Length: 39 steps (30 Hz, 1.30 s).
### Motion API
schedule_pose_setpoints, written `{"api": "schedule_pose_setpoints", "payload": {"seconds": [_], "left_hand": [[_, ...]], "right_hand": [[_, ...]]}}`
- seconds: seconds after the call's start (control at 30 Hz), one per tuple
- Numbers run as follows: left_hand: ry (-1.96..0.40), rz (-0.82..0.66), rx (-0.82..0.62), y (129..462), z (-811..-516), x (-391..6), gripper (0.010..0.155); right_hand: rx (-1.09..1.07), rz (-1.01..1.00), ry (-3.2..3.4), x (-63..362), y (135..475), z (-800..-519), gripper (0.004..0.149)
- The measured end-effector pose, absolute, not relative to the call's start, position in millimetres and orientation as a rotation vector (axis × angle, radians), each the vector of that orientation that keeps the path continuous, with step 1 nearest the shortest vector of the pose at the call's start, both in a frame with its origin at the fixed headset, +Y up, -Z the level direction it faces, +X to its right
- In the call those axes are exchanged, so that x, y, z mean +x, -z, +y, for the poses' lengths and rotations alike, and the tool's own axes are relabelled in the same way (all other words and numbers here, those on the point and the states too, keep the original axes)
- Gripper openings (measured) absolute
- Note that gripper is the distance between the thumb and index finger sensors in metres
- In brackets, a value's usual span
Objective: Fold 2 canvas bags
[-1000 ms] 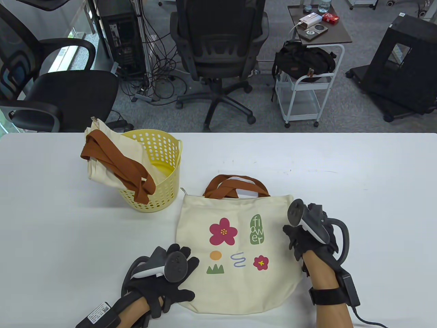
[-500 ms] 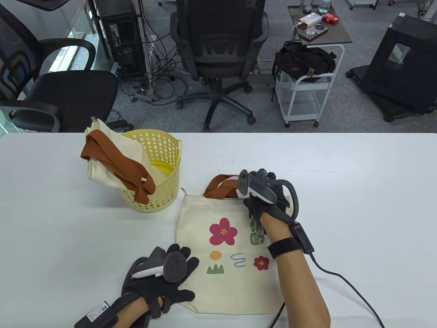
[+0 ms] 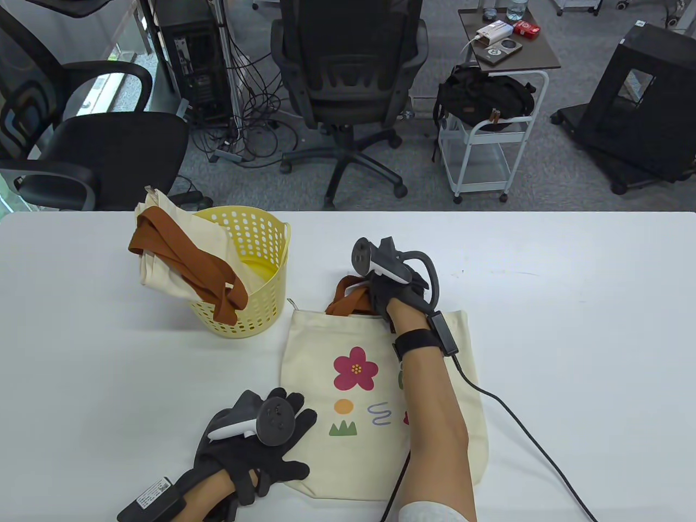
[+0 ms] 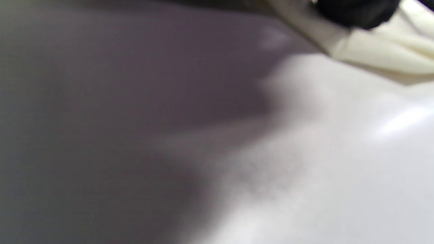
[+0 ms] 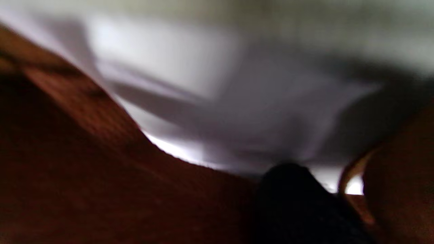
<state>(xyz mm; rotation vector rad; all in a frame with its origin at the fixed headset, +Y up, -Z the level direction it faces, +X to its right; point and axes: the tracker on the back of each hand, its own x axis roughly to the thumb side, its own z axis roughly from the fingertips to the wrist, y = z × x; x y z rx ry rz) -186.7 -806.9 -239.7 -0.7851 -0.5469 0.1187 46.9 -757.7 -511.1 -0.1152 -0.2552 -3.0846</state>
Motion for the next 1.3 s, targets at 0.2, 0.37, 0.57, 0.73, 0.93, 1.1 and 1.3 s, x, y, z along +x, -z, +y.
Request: {"api": "schedule_pose_setpoints", "payload": {"seconds": [0.2, 0.37, 0.57, 0.73, 0.93, 1.1, 1.3], "left_hand": [[-0.119, -0.544, -0.782, 239.6, -807.3, -187.0, 0.093], [-0.115, -0.543, -0.784, 239.4, -807.3, -186.8, 0.093], [-0.108, -0.540, -0.786, 238.5, -806.9, -186.6, 0.093], [-0.101, -0.539, -0.784, 238.4, -807.4, -187.0, 0.092], [-0.100, -0.539, -0.782, 238.3, -807.3, -187.4, 0.092], [-0.098, -0.539, -0.780, 237.8, -806.2, -187.1, 0.092], [-0.094, -0.535, -0.781, 237.5, -804.0, -186.4, 0.092]], "right_hand": [[0.252, -0.056, 3.315, 74.5, 519.7, -721.8, 0.040], [0.730, 0.110, 3.574, 115.7, 514.6, -699.2, 0.040], [1.167, 0.066, 3.499, 145.0, 510.0, -711.4, 0.048], [1.038, -0.239, 3.272, 149.8, 518.5, -732.6, 0.059], [0.835, -0.341, 3.234, 150.2, 511.1, -738.1, 0.077], [0.548, -0.219, 3.274, 152.7, 474.4, -719.2, 0.076], [0.109, -0.160, 3.236, 161.2, 383.6, -708.1, 0.075]]}}
